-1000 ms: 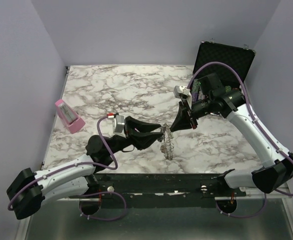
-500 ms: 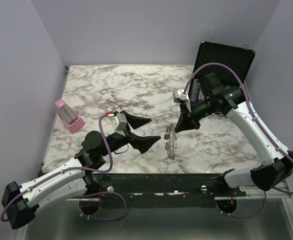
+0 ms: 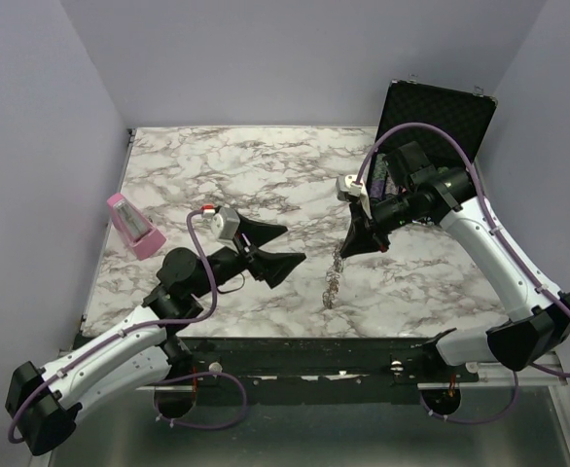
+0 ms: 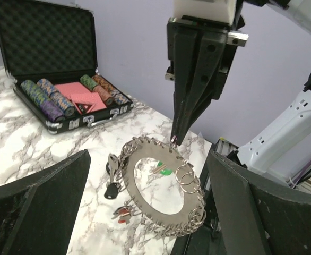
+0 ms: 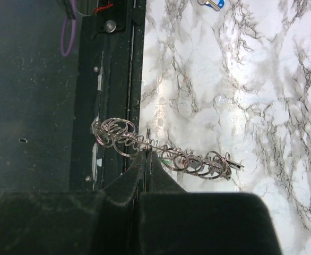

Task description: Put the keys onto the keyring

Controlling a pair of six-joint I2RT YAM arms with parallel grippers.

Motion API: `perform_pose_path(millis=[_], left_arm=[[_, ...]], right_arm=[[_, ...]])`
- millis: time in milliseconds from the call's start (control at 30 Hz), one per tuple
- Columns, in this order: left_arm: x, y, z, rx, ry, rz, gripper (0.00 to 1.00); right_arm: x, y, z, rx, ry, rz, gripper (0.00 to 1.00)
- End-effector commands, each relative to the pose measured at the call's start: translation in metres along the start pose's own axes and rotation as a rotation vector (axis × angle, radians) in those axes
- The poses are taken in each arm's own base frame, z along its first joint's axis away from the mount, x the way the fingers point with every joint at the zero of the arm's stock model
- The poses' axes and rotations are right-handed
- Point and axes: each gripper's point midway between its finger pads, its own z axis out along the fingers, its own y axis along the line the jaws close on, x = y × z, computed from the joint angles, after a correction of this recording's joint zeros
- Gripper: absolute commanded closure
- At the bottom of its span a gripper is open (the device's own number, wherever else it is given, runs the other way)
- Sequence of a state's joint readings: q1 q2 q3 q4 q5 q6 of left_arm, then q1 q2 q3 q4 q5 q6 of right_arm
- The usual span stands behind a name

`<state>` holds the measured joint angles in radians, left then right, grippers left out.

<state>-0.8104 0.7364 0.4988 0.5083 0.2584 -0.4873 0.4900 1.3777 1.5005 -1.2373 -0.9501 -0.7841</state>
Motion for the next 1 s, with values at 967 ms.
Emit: perform_pose_path(millis=[967], left_arm=[[0.007,-0.029,-0.003,0.216,0.291,0.316,0.06]], right_arm=[[-0.017,0.002,0.0,-0.061,-0.034,-0.01,1.0]])
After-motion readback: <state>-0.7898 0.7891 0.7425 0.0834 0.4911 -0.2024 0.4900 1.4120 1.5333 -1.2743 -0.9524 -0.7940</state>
